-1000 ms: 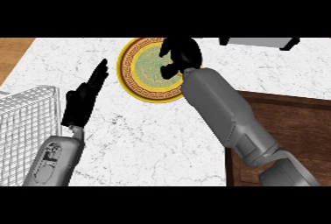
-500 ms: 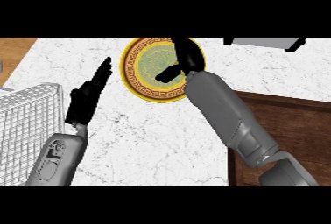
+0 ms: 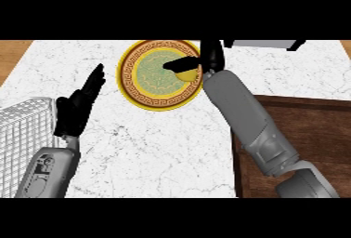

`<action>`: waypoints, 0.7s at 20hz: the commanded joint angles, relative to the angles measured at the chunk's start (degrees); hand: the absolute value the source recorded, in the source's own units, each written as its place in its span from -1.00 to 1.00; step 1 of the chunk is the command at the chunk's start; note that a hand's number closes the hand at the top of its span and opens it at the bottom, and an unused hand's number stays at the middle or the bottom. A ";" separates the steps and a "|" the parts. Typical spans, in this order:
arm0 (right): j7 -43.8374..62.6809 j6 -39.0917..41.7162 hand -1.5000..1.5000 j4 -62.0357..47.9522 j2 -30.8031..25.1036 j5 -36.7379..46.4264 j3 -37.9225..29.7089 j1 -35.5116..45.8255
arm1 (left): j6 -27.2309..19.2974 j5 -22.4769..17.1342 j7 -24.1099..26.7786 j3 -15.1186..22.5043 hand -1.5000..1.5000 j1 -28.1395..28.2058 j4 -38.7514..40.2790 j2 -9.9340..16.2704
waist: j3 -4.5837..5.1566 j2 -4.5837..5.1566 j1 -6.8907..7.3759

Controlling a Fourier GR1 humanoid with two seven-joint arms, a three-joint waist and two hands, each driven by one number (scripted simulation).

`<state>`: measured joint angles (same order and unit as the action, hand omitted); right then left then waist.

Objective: Pick the lemon from the tray and place it in the plate

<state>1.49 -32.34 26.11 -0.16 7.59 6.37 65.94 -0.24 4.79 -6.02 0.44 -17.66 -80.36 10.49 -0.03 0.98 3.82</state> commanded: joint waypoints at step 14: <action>-12.32 17.07 -1.00 8.77 -15.50 -5.80 -7.79 -16.98 | -0.77 0.82 -0.78 -1.29 0.00 4.98 -3.52 -0.41 | 0.01 -1.02 -3.55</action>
<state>-7.86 -20.53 33.61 -10.84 2.71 -0.12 52.98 -1.34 5.56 -6.01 -1.59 -15.49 -80.83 10.46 -0.01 0.04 0.26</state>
